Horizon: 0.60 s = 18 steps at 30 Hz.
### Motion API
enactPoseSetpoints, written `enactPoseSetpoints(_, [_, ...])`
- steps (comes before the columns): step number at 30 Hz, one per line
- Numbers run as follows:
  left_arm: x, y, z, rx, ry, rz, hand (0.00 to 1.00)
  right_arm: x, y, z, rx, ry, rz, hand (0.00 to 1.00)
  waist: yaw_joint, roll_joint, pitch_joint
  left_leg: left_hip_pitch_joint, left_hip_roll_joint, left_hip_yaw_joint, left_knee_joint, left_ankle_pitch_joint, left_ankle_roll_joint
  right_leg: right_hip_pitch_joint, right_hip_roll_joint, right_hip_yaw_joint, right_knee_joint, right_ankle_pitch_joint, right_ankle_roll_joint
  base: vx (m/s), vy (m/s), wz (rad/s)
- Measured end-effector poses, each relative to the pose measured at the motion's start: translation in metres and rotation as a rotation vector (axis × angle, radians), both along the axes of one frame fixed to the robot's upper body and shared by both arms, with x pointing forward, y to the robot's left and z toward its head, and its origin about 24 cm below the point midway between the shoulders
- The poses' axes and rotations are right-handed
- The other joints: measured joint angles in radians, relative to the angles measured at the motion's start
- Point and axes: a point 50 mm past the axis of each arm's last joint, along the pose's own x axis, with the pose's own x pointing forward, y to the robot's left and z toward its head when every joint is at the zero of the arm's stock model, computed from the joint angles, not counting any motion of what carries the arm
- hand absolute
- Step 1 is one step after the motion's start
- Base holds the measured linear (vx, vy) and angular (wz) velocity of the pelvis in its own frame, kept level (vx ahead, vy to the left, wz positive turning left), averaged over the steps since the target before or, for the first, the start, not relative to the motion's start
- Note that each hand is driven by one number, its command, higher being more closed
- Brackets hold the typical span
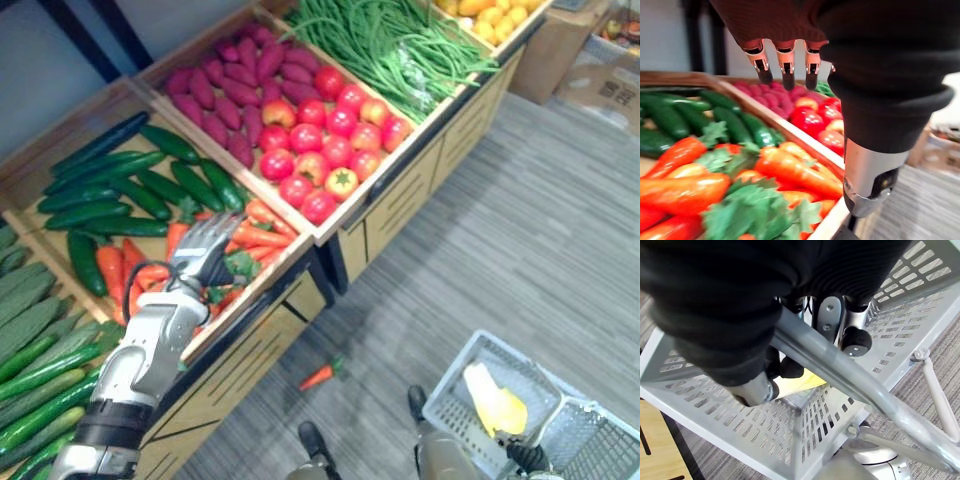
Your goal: Pick vegetable in the basket
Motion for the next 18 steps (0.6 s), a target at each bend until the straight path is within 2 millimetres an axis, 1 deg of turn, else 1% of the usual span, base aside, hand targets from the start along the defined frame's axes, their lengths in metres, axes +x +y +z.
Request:
enactPoseSetpoints(1, [-0.008,0.008,-0.007,-0.029,0.012,0.041,0.0,-0.001,-0.001,0.0,0.0,0.006,-0.009,1.0,0.001,0.0,0.0,0.001,-0.002,-0.004,-0.002,0.001,0.001,0.007,-0.004,-0.008,-0.001,0.0,0.0,-0.03,0.006,0.28])
enactPoseSetpoints(2, [-0.012,0.011,-0.01,-0.058,0.018,0.061,0.0,-0.002,-0.002,0.0,-0.001,0.008,-0.01,1.0,0.001,0.0,0.0,0.001,-0.003,-0.009,-0.002,0.001,0.001,0.01,-0.005,-0.012,-0.001,0.0,0.0,-0.03,0.006,0.22])
enactPoseSetpoints(4, [-0.028,0.017,-0.02,-0.095,0.036,0.107,0.0,-0.004,-0.003,-0.001,0.001,0.015,-0.019,1.0,0.011,0.0,-0.001,-0.002,-0.007,-0.021,-0.003,0.002,0.003,0.013,-0.01,-0.017,0.001,-0.001,0.0,-0.02,0.004,0.13])
enactPoseSetpoints(5, [-0.037,0.017,-0.025,-0.104,0.051,0.118,0.0,-0.006,-0.004,-0.001,-0.001,0.02,-0.023,1.0,0.025,0.0,-0.001,-0.001,-0.011,-0.023,-0.003,0.002,0.003,0.013,-0.01,-0.019,0.001,0.0,0.0,-0.02,0.0,0.04])
enactPoseSetpoints(10, [-0.056,0.01,-0.037,-0.131,0.092,0.112,0.0,-0.009,-0.007,-0.002,0.0,0.028,-0.047,1.0,0.042,0.0,-0.001,-0.002,-0.016,-0.03,-0.003,0.005,0.005,0.016,-0.015,-0.026,0.001,0.0,0.001,0.0,-0.003,0.04])
enactPoseSetpoints(12, [-0.058,0.006,-0.041,-0.154,0.101,0.106,0.0,-0.01,-0.007,-0.002,0.0,0.034,-0.048,1.0,0.05,0.0,-0.001,-0.002,-0.017,-0.038,-0.003,0.007,0.007,0.018,-0.017,-0.031,0.002,0.0,0.001,0.01,-0.007,0.08])
enactPoseSetpoints(16, [-0.058,0.003,-0.044,-0.215,0.112,0.101,0.0,-0.012,-0.007,-0.003,0.004,0.048,-0.049,1.0,0.051,-0.004,-0.005,-0.006,-0.017,-0.054,-0.003,0.011,0.007,0.027,-0.019,-0.047,0.001,-0.001,0.001,0.01,-0.007,0.12])
enactPoseSetpoints(18, [-0.057,0.003,-0.044,-0.215,0.113,0.101,0.0,-0.012,-0.007,-0.004,0.004,0.051,-0.047,1.0,0.052,-0.005,-0.005,-0.009,-0.018,-0.056,-0.003,0.011,0.007,0.026,-0.02,-0.05,0.001,-0.001,0.001,0.02,-0.007,0.05])
